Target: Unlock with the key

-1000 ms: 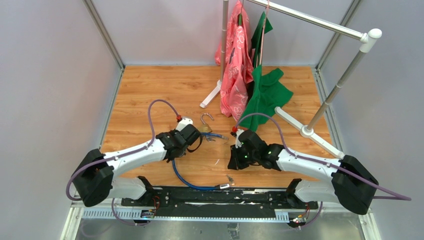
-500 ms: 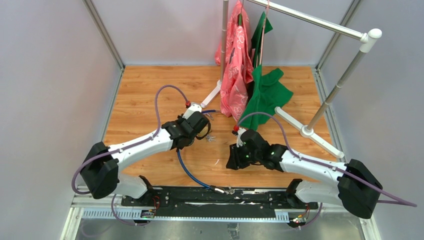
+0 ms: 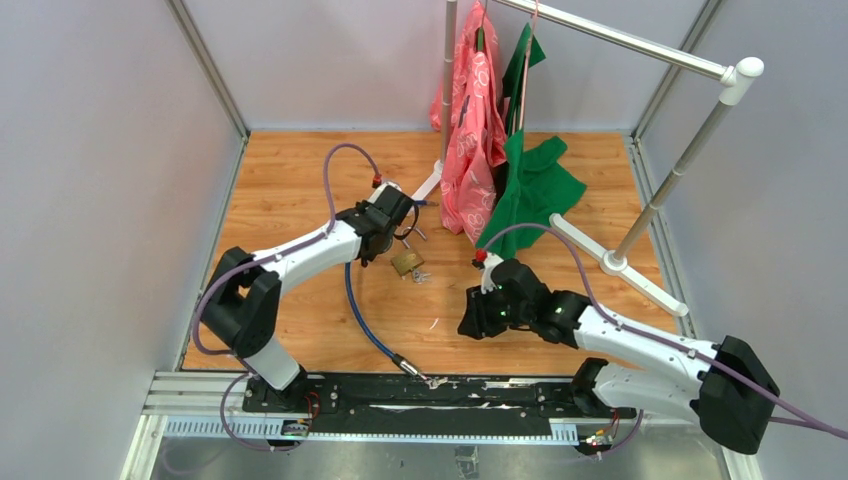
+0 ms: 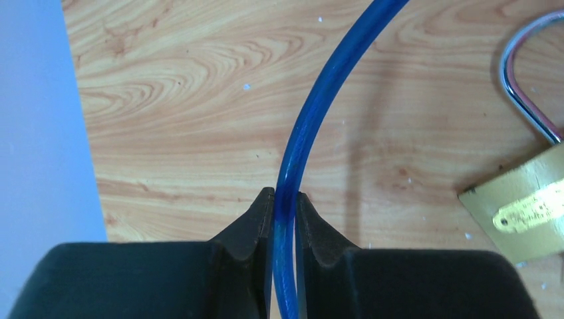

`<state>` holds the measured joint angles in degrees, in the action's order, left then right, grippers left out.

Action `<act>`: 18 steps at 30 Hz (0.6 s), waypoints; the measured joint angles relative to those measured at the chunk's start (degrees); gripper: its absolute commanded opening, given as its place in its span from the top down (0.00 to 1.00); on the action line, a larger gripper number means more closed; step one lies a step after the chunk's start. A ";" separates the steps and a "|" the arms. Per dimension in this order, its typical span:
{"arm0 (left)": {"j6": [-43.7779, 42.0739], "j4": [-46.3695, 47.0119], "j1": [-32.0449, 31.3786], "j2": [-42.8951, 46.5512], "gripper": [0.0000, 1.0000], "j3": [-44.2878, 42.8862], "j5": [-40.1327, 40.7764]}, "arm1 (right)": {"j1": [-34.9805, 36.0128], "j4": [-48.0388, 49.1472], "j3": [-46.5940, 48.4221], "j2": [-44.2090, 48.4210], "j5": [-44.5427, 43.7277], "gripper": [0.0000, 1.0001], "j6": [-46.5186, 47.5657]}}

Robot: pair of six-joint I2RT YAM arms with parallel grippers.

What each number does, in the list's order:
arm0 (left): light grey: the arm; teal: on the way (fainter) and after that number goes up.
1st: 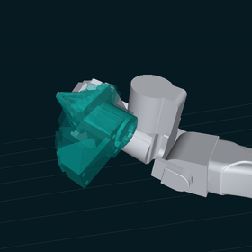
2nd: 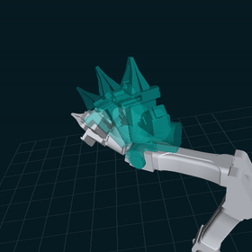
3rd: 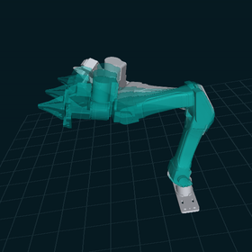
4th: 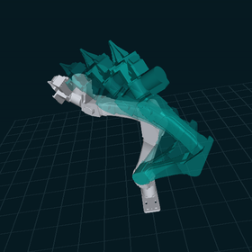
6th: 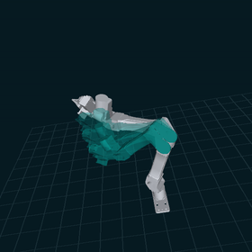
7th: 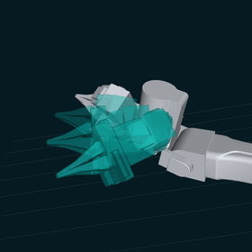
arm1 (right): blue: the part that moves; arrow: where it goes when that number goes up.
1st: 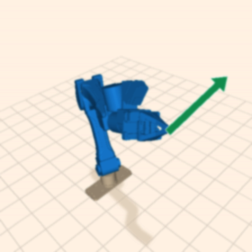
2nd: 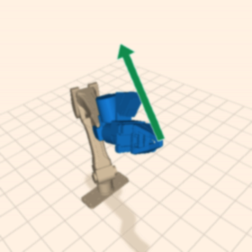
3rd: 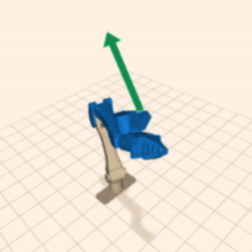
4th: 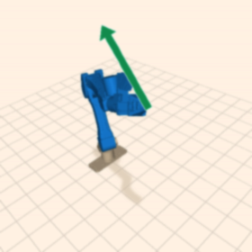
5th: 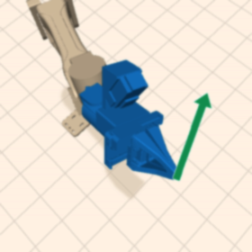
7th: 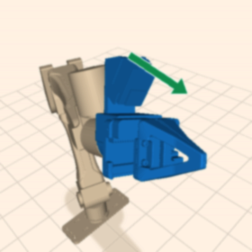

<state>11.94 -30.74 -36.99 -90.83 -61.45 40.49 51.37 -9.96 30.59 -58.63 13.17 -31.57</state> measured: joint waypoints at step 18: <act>-11.10 2.64 10.05 -12.94 1.00 -14.99 -1.31 | -0.55 -3.69 -2.32 7.80 -2.16 0.63 0.15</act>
<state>0.84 -28.10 -26.94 -103.77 -76.44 39.18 50.83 -13.65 28.27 -50.83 11.00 -31.42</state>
